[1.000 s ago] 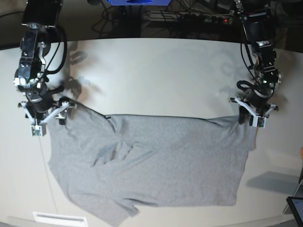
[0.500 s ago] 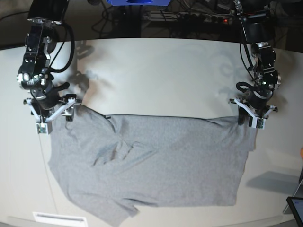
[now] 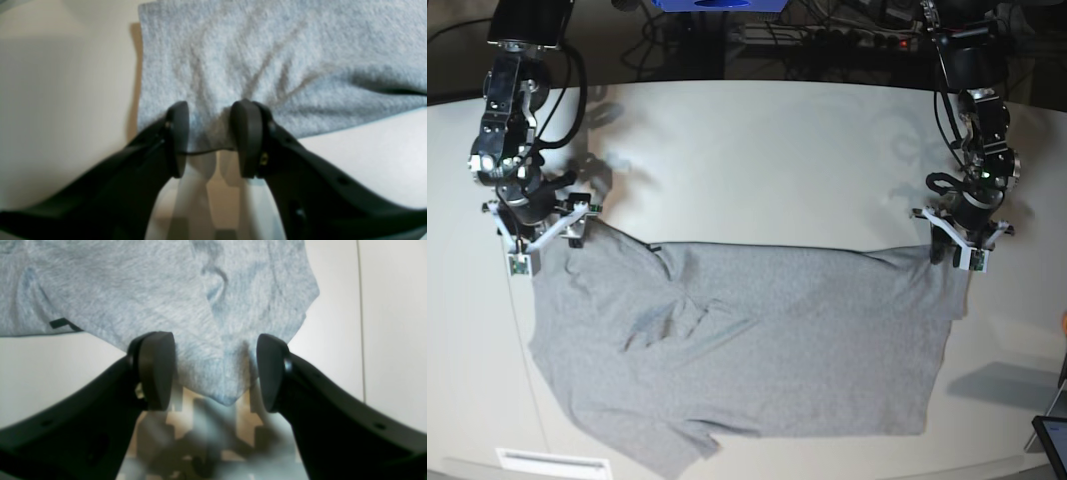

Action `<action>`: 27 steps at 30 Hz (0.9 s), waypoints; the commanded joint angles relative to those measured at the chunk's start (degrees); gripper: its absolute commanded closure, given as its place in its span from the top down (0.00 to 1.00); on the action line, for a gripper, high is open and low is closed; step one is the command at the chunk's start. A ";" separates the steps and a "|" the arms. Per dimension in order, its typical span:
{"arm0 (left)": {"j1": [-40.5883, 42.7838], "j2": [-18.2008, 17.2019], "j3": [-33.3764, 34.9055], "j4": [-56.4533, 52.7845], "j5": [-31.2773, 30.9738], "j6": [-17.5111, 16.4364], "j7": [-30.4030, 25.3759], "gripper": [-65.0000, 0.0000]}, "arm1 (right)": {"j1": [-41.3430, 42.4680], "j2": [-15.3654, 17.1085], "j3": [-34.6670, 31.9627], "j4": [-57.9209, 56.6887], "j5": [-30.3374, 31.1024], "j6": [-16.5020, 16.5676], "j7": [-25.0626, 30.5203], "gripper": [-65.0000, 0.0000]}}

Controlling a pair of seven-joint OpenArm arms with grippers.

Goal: Fold the T-shirt properly
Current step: 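Hold the shirt's shoulder edge with both grippers, pulling it taut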

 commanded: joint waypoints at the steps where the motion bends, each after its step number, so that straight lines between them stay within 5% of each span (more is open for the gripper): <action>1: -0.60 -0.96 -0.38 0.93 -0.23 0.20 -0.69 0.37 | 0.79 0.20 0.07 0.82 0.24 0.10 1.21 0.55; 27: -0.60 -0.96 -0.46 0.93 -0.23 0.20 -0.69 0.37 | 0.70 -1.21 -0.01 -0.41 0.24 0.10 1.21 0.50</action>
